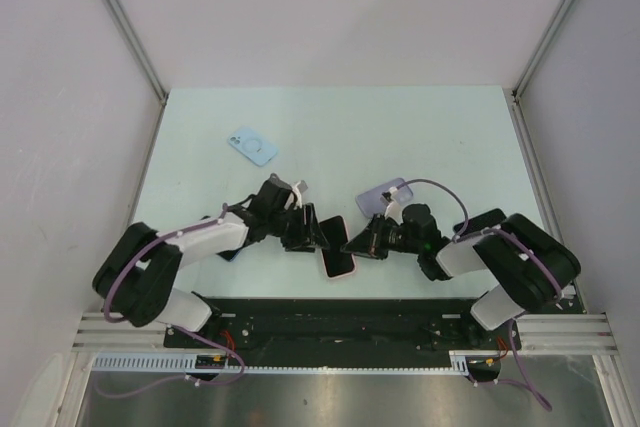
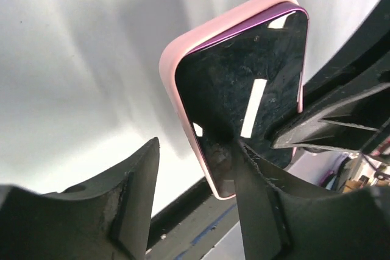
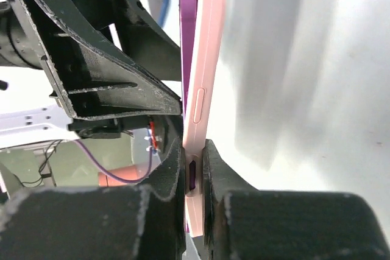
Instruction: Put the phone into the phone case
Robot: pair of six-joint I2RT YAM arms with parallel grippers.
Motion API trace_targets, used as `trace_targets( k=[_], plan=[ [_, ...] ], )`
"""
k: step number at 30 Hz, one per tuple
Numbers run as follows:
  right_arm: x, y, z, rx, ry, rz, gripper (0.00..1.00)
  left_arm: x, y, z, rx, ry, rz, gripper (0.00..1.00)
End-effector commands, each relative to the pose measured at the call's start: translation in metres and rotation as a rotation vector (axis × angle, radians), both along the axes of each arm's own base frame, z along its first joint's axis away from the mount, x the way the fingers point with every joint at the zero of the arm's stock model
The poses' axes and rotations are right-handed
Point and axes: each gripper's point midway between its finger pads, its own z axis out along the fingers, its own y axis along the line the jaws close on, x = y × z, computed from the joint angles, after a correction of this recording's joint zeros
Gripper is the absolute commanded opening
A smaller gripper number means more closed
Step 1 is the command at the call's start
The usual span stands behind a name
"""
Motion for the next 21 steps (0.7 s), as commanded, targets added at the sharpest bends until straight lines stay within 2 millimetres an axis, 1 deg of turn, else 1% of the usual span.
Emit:
trace_targets(
  k=[1, 2, 4, 5, 6, 7, 9, 10, 12, 13, 16, 18, 21],
  plan=[
    [0.01, 0.003, 0.061, 0.128, -0.146, 0.008, 0.0, 0.013, -0.006, 0.057, -0.152, -0.142, -0.011, 0.59],
    [0.011, 0.001, 0.075, 0.155, -0.18, -0.002, 0.0, 0.009, -0.01, 0.069, -0.201, -0.148, -0.03, 0.6],
    [0.012, -0.001, 0.09, 0.186, -0.2, -0.022, 0.0, 0.008, -0.014, 0.093, -0.289, -0.206, -0.049, 0.63],
    [0.013, -0.002, 0.097, 0.198, -0.214, -0.035, 0.0, 0.004, -0.018, 0.105, -0.344, -0.215, -0.075, 0.63],
    [0.011, -0.003, 0.112, 0.228, -0.241, -0.039, 0.0, -0.001, -0.019, 0.116, -0.385, -0.236, -0.091, 0.63],
    [0.01, -0.004, 0.119, 0.242, -0.255, -0.041, 0.0, 0.0, -0.022, 0.128, -0.427, -0.273, -0.108, 0.63],
    [0.008, -0.006, 0.132, 0.27, -0.275, -0.047, 0.0, -0.006, -0.024, 0.144, -0.486, -0.285, -0.127, 0.63],
    [0.006, -0.009, 0.143, 0.292, -0.291, -0.054, 0.0, -0.007, -0.026, 0.151, -0.508, -0.303, -0.136, 0.62],
    [0.004, -0.012, 0.151, 0.311, -0.304, -0.062, 0.0, -0.011, -0.026, 0.16, -0.542, -0.304, -0.139, 0.61],
    [0.001, -0.014, 0.159, 0.33, -0.314, -0.065, 0.0, -0.01, -0.027, 0.167, -0.569, -0.327, -0.146, 0.61],
    [-0.003, -0.016, 0.17, 0.357, -0.33, -0.061, 0.0, -0.013, -0.029, 0.17, -0.606, -0.317, -0.149, 0.61],
    [-0.006, -0.016, 0.173, 0.365, -0.325, -0.059, 0.0, -0.016, -0.031, 0.167, -0.621, -0.291, -0.16, 0.61],
    [-0.007, -0.017, 0.175, 0.37, -0.316, -0.057, 0.0, -0.021, -0.035, 0.177, -0.694, -0.307, -0.195, 0.58]
  ],
)
